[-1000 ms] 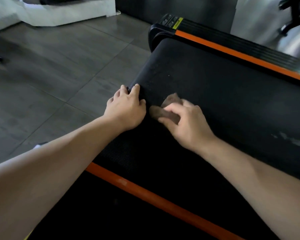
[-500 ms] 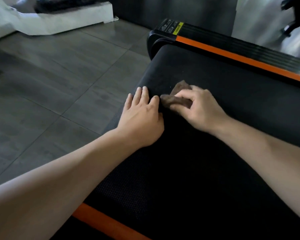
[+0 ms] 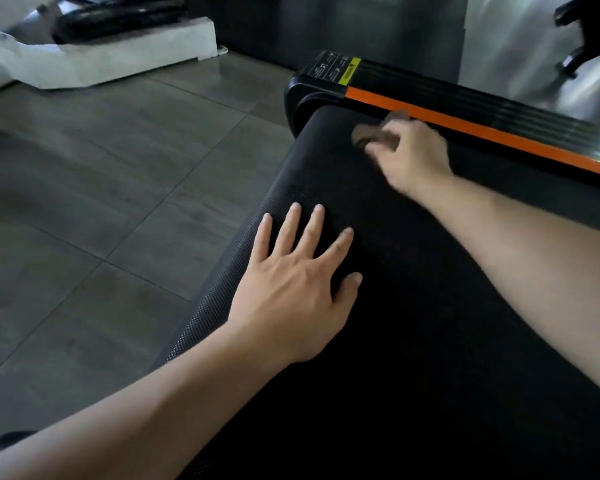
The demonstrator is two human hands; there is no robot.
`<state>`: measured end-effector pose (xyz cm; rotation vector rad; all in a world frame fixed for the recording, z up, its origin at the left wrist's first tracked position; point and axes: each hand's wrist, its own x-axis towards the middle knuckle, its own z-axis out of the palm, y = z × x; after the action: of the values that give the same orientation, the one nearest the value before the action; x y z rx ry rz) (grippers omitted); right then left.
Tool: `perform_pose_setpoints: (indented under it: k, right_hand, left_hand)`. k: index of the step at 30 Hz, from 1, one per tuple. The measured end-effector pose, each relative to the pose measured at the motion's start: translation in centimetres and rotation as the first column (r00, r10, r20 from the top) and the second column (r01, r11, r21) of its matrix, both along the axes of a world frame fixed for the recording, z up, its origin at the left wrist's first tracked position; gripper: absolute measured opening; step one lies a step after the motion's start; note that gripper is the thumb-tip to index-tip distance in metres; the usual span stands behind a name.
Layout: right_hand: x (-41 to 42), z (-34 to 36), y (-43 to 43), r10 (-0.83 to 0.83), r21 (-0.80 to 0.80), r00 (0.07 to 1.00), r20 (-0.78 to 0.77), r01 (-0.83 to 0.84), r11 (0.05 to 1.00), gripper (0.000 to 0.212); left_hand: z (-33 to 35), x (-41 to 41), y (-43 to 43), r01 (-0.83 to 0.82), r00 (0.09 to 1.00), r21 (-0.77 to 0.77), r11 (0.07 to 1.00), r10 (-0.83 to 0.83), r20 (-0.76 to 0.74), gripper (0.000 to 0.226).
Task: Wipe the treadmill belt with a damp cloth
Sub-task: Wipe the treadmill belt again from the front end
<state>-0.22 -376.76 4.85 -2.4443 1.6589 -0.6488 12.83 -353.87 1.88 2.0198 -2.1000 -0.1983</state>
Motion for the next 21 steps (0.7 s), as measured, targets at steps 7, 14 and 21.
perform_pose_setpoints:
  k: [7, 14, 21]
  right_hand:
    - [1.8, -1.3, -1.3, 0.062, 0.047, 0.995, 0.072, -0.066, 0.997, 0.023]
    - [0.9, 0.3, -4.7, -0.297, 0.028, 0.955, -0.009, 0.297, 0.955, 0.023]
    - [-2.4, -0.5, -2.5, -0.173, 0.013, 0.985, -0.016, 0.173, 0.985, 0.021]
  left_hand:
    - [-0.3, 0.0, -0.1, 0.0, 1.0, -0.026, 1.0, 0.0, 0.005, 0.066]
    - [-0.3, 0.0, -0.1, -0.005, 1.0, -0.02, 1.0, 0.005, 0.005, 0.067]
    - [-0.1, -0.1, -0.1, -0.011, 1.0, -0.013, 1.0, 0.011, 0.01, 0.067]
